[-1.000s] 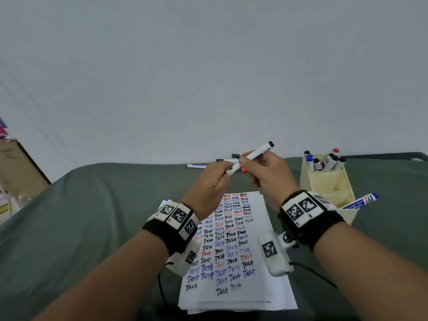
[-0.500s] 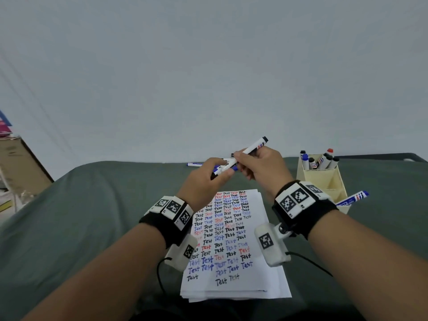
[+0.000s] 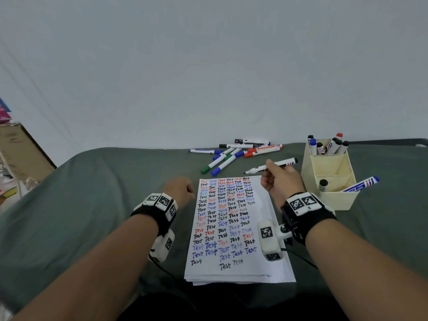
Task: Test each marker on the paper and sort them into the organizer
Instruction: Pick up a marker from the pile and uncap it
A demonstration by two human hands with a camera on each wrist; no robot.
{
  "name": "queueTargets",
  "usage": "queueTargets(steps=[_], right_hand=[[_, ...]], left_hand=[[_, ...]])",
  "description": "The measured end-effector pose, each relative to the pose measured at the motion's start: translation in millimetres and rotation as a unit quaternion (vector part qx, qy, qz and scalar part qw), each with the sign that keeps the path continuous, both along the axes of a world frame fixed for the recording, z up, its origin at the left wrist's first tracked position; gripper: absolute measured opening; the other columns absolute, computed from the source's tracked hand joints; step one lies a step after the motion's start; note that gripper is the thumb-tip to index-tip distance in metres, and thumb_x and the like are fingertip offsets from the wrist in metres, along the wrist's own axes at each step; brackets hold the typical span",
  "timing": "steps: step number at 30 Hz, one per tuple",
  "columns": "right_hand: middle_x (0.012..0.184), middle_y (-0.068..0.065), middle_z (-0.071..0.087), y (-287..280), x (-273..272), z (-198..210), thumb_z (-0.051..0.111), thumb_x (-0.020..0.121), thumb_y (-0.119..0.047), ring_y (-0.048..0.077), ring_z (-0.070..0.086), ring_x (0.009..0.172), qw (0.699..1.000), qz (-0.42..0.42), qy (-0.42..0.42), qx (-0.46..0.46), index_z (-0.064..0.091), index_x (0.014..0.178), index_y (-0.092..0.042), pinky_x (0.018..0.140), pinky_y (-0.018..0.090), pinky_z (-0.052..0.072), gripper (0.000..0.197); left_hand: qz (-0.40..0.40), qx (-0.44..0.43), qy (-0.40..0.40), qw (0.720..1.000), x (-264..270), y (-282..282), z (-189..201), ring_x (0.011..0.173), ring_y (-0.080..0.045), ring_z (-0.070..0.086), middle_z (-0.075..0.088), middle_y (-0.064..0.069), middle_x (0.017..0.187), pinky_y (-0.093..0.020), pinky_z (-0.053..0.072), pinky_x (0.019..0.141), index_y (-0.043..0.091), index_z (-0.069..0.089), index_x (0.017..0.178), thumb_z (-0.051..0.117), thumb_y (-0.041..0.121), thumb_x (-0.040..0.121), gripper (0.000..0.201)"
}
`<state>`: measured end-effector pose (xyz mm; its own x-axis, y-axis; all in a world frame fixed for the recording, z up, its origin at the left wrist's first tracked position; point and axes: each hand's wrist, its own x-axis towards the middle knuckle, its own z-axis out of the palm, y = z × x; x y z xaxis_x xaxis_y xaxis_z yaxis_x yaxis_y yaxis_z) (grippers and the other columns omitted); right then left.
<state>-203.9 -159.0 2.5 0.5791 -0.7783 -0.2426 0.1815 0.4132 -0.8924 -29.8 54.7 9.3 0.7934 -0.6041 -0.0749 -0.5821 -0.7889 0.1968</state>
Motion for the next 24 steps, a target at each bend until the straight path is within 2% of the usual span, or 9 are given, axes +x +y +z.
queueTargets(steps=[2,4,6,11,15,18,21,23,24], right_hand=[[0.075,0.007,0.063,-1,-1,-8,0.072,0.095,-0.021,0.018,0.058,0.063,1.0,0.0,-0.005,0.014,0.063,0.091,-0.008,0.069,0.032,0.056,0.017],[0.078,0.007,0.064,-1,-2,-16,0.073,0.094,-0.021,0.018,0.06,0.066,1.0,-0.001,-0.008,0.015,0.064,0.094,-0.008,0.069,0.03,0.058,0.017],[0.08,0.008,0.065,-2,-3,-24,0.074,0.093,-0.02,0.018,0.063,0.065,1.0,-0.004,-0.018,0.011,0.064,0.095,-0.007,0.066,0.029,0.059,0.016],[0.078,0.01,0.071,-8,-3,-39,0.07,0.095,-0.013,0.02,0.068,0.066,0.999,0.016,-0.037,0.013,0.065,0.097,-0.007,0.066,0.031,0.062,0.009],[0.089,0.017,0.075,-11,-8,-56,0.068,0.095,-0.005,0.021,0.071,0.068,0.997,0.059,-0.05,0.014,0.066,0.096,-0.006,0.066,0.03,0.062,0.003],[0.089,0.015,0.075,-15,-12,-65,0.068,0.09,0.005,0.022,0.074,0.078,0.994,0.065,-0.083,0.022,0.063,0.095,-0.007,0.07,0.03,0.061,0.015],[0.08,0.006,0.074,-16,-12,-68,0.068,0.088,0.011,0.022,0.075,0.083,0.994,0.073,-0.086,0.005,0.059,0.095,-0.01,0.071,0.029,0.06,0.024],[0.076,0.005,0.072,-15,-11,-68,0.069,0.087,0.012,0.022,0.074,0.083,0.994,0.085,-0.068,-0.02,0.059,0.091,-0.011,0.071,0.029,0.06,0.026],[0.078,0.007,0.071,-15,-11,-68,0.069,0.086,0.012,0.023,0.074,0.083,0.994,0.091,-0.057,-0.033,0.061,0.088,-0.011,0.072,0.029,0.06,0.024]], left_hand=[[-0.005,0.022,0.0,1.0,7,1,-6,0.109,-0.021,0.064,0.07,-0.003,0.12,-0.032,0.05,0.097,0.018,0.075,0.111,0.059,0.012,0.098,0.022],[-0.006,0.033,0.001,0.999,13,1,-13,0.113,-0.021,0.062,0.068,-0.002,0.124,-0.033,0.048,0.101,0.02,0.071,0.119,0.059,0.012,0.099,0.025],[0.004,0.024,0.006,1.0,18,0,-20,0.115,-0.02,0.06,0.067,0.0,0.126,-0.032,0.047,0.1,0.02,0.065,0.125,0.063,0.016,0.097,0.028],[0.021,0.001,0.018,1.0,24,0,-28,0.112,-0.019,0.061,0.067,0.001,0.123,-0.035,0.049,0.098,0.024,0.059,0.124,0.067,0.022,0.094,0.031],[0.011,-0.011,0.014,1.0,24,2,-32,0.115,-0.018,0.06,0.065,0.0,0.127,-0.027,0.044,0.092,0.021,0.06,0.125,0.068,0.023,0.093,0.033],[0.006,-0.012,0.015,1.0,21,4,-28,0.118,-0.019,0.058,0.062,0.0,0.132,-0.028,0.044,0.095,0.022,0.057,0.132,0.068,0.033,0.093,0.042],[-0.032,-0.026,-0.018,0.999,11,-2,-20,0.121,-0.02,0.057,0.06,0.002,0.136,-0.039,0.047,0.102,0.026,0.055,0.137,0.064,0.048,0.092,0.05],[-0.09,-0.024,-0.046,0.995,1,-13,-16,0.129,-0.021,0.051,0.056,0.003,0.14,-0.041,0.042,0.107,0.029,0.055,0.136,0.062,0.057,0.09,0.054],[-0.124,-0.001,-0.052,0.991,-5,-20,-16,0.137,-0.022,0.044,0.05,0.003,0.148,-0.042,0.036,0.113,0.03,0.051,0.141,0.059,0.063,0.089,0.062]])
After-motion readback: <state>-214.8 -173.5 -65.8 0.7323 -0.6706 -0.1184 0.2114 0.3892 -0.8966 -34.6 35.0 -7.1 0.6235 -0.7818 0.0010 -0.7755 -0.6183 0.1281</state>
